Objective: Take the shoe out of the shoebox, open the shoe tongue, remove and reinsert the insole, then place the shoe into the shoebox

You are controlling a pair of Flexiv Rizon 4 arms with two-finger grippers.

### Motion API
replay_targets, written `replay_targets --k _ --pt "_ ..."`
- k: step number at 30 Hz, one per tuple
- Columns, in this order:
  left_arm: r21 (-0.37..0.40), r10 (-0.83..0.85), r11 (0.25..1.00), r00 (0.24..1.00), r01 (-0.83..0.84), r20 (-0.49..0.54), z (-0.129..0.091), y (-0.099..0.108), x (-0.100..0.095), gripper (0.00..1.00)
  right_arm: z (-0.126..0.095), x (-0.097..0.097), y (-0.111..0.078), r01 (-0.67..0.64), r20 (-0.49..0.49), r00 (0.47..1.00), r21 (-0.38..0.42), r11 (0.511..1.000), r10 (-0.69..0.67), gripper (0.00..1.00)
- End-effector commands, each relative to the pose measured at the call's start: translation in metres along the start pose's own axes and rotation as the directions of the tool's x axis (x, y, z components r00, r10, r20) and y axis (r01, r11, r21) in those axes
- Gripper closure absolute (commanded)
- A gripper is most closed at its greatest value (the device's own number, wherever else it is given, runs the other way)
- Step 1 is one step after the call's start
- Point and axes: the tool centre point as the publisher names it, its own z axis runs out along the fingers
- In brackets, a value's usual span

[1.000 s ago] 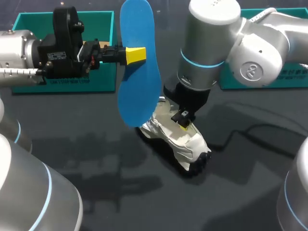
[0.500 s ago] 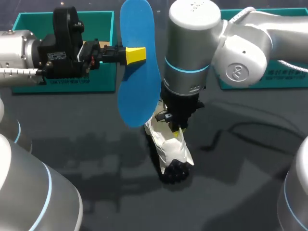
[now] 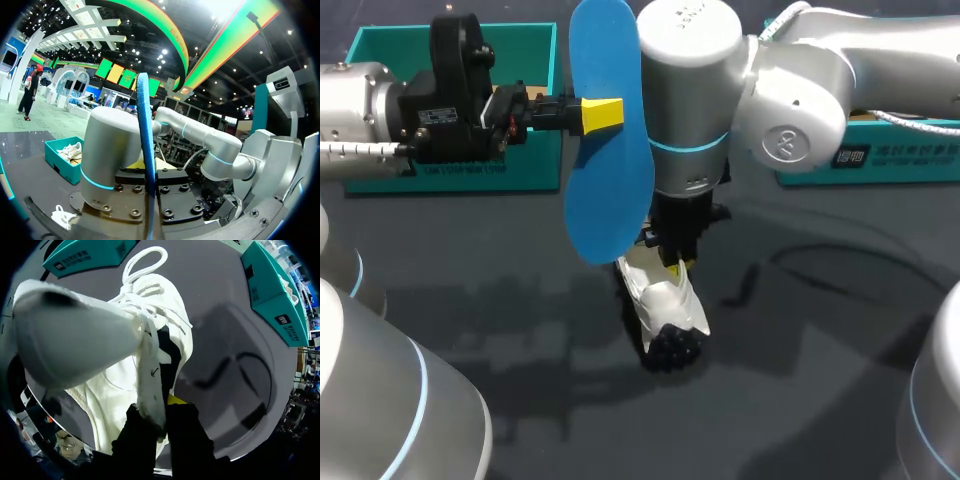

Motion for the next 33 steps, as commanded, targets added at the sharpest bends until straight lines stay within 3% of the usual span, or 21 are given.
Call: replay_targets --k 1,19,33 --pt "0.002 0.000 1.000 1.000 0.000 -0.001 0.001 0.001 -0.001 1.00 0.007 -0.014 -0.007 0.001 -0.053 0.999 -0.036 0.999 -0.002 1.00" --pt "0.002 0.000 1.000 1.000 0.000 -0.001 0.001 0.001 -0.001 1.00 0.040 -0.036 -0.001 -0.035 -0.152 0.988 -0.043 0.998 0.028 1.00" --pt "0.002 0.000 1.000 1.000 0.000 -0.001 0.001 0.001 -0.001 1.00 0.056 -0.041 0.000 -0.048 -0.204 0.978 -0.031 0.998 0.041 1.00"
